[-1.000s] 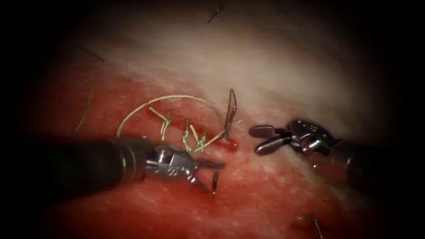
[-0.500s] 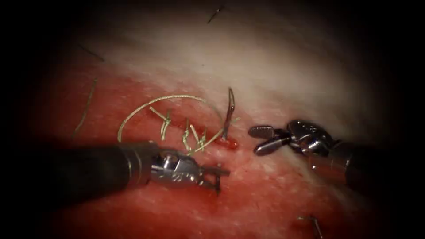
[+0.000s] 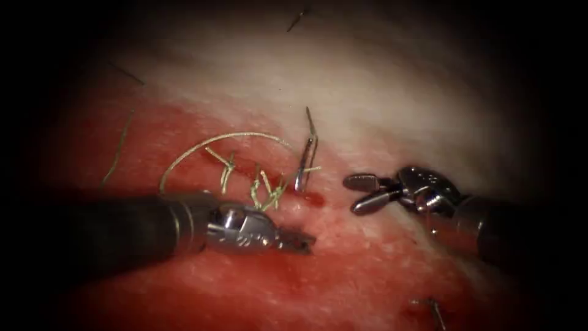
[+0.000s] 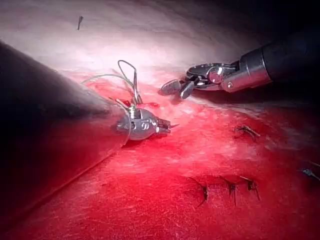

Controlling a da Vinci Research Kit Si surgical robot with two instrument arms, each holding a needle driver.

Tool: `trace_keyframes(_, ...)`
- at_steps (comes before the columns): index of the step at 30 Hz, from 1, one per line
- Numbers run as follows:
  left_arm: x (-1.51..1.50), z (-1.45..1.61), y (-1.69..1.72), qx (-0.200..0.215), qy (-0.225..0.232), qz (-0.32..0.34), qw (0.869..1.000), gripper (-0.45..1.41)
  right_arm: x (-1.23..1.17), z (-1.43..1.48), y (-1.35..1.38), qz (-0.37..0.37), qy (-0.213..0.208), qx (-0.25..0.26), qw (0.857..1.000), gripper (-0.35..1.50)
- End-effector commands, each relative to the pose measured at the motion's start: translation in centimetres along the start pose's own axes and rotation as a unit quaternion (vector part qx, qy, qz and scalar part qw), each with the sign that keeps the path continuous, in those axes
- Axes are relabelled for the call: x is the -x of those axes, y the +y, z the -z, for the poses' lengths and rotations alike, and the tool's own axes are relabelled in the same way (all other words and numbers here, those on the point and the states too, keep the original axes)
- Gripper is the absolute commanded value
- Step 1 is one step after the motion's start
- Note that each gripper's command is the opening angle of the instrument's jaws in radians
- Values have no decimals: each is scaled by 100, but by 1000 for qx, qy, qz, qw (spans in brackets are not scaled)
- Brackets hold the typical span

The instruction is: Wound Closure

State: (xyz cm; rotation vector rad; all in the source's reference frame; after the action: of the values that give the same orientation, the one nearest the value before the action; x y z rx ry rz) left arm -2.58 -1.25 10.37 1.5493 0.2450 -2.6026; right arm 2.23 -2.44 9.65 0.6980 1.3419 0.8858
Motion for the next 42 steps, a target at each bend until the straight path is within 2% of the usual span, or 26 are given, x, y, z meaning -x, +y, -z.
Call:
trace_keyframes(1, -5, -5, -2, -10, 11, 41, 999, -45, 2, -8, 5, 0, 0, -2, 1000, 131)
trace_keyframes(3, -13, -4, -2, 2, 23, 141, 990, -45, 2, -8, 5, 0, 4, -1, 1000, 131)
trace_keyframes(4, -13, -4, -2, 2, 23, 141, 990, -45, 2, -8, 5, 0, 4, -1, 1000, 131)
trace_keyframes(5, -19, -3, -2, 8, 29, 244, 969, -45, 2, -9, 5, 0, 4, -1, 1000, 131)
trace_keyframes(8, -32, 2, -4, 39, 52, 320, 945, -45, 2, -9, 5, 0, 5, -1, 1000, 131)
trace_keyframes(9, -38, 5, -8, 43, 59, 405, 911, -45, 2, -8, 3, 0, 14, 4, 1000, 113)
trace_keyframes(10, -38, 5, -8, 43, 59, 405, 911, -45, 2, -8, 3, 0, 14, 4, 1000, 113)
trace_keyframes(11, -43, 12, -15, 47, 73, 501, 861, -45, 2, -8, 2, 2, 22, 5, 1000, 93)
trace_keyframes(12, -44, 15, -17, 49, 78, 527, 845, -45, 2, -8, 1, -7, 24, 5, 1000, 88)
trace_keyframes(14, -47, 25, -26, 59, 83, 585, 805, -45, -1, -8, -1, -33, 36, 1, 999, 88)
trace_keyframes(15, -47, 25, -26, 59, 83, 585, 805, -45, -1, -8, -1, -33, 36, 1, 999, 88)
trace_keyframes(16, -48, 31, -30, 64, 93, 625, 773, -45, -3, -8, -2, -46, 40, 0, 998, 88)
trace_keyframes(18, -49, 36, -33, 80, 100, 671, 731, -45, -3, -8, -3, -58, 42, 0, 997, 88)
trace_keyframes(19, -51, 39, -32, 100, 105, 701, 698, -45, -3, -9, -3, -73, 44, 0, 996, 88)
trace_keyframes(21, -53, 41, -29, 120, 110, 715, 680, -45, -2, -10, -3, -96, 48, -2, 994, 88)
trace_keyframes(22, -53, 41, -29, 120, 110, 715, 680, -45, -2, -10, -3, -96, 48, -2, 994, 88)
trace_keyframes(24, -57, 45, -26, 144, 115, 731, 657, -45, -2, -10, -4, -111, 50, -3, 993, 88)
trace_keyframes(26, -59, 47, -24, 154, 118, 732, 653, -45, -2, -10, -5, -120, 51, -4, 991, 88)
trace_keyframes(28, -69, 55, -23, 167, 123, 724, 658, -45, -2, -10, -6, -126, 53, -5, 991, 91)
trace_keyframes(31, -83, 67, -19, 156, 159, 567, 793, -45, -2, -11, -6, -126, 54, -4, 991, 96)
trace_keyframes(33, -91, 73, -17, 147, 178, 478, 848, -45, -2, -13, -6, -126, 54, -4, 990, 103)
trace_keyframes(35, -98, 81, -14, 133, 190, 404, 885, -45, -3, -14, -6, -127, 55, -3, 990, 113)
trace_keyframes(36, -98, 81, -14, 133, 190, 404, 885, -45, -3, -14, -6, -127, 55, -3, 990, 113)
trace_keyframes(37, -104, 88, -14, 114, 188, 349, 911, -45, -5, -15, -6, -119, 57, -2, 991, 119)
trace_keyframes(39, -113, 101, -14, 90, 188, 272, 939, -45, -8, -16, -6, -94, 56, -1, 994, 123)
trace_keyframes(42, -121, 110, -15, 75, 183, 232, 952, -45, -10, -16, -7, -71, 56, 1, 996, 128)
